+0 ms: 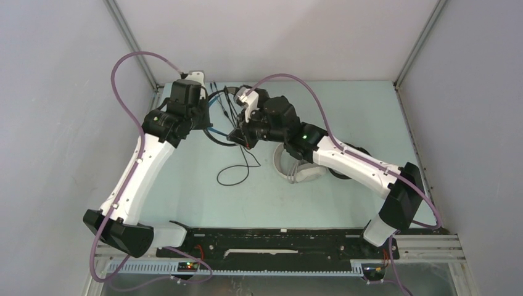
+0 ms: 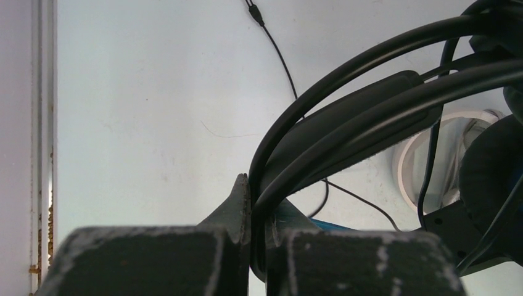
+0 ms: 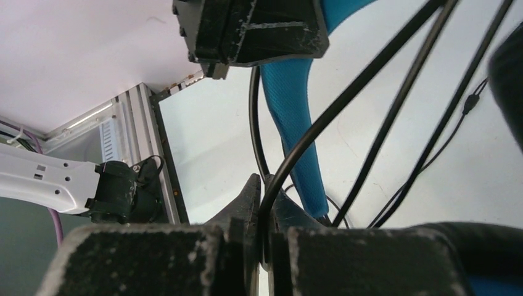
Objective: Wrap the headphones
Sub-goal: Wrap the headphones cable around the headphones.
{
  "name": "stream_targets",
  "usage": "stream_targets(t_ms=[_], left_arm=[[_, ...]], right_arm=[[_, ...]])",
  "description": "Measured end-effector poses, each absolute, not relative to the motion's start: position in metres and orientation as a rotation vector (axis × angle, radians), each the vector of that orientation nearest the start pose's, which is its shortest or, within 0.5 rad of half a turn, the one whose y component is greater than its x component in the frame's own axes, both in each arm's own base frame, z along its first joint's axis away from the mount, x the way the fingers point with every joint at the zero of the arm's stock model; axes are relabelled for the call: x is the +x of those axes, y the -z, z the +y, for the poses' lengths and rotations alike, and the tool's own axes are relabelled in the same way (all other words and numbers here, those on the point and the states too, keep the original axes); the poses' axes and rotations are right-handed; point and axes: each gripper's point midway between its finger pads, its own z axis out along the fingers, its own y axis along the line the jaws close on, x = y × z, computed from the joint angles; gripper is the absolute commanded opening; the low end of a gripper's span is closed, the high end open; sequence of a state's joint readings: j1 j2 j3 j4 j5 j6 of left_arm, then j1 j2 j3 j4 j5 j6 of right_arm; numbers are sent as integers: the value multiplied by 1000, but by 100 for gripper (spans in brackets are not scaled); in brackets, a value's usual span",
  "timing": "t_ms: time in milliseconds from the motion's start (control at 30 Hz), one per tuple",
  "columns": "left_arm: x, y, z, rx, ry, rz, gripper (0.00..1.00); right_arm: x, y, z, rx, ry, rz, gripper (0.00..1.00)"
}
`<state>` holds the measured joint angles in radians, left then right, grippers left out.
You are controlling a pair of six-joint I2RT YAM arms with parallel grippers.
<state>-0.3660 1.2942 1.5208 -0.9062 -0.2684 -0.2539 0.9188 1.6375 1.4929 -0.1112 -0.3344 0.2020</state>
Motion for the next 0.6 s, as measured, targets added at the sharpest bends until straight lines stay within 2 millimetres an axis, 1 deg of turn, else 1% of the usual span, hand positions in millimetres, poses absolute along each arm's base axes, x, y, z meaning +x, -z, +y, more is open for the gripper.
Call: stream_targets(t_ms=[133, 233, 367, 500, 600], left_arm=[[328, -293, -92, -14, 69, 2234, 0], [331, -292, -94, -28, 90, 2244, 0], [333, -286, -96, -30, 98, 2267, 0], [335, -276, -92, -50, 102, 2307, 0], [336, -275, -89, -73, 139, 2318, 0]], right_arm=[[250, -300, 447, -963, -1049, 1701, 0], [251, -295, 445, -982, -1012, 1704, 0], [255, -291, 442, -1002, -964, 1698, 0], [262, -286, 437, -996, -903, 1712, 0], [271, -276, 431, -970, -840, 1723, 0]])
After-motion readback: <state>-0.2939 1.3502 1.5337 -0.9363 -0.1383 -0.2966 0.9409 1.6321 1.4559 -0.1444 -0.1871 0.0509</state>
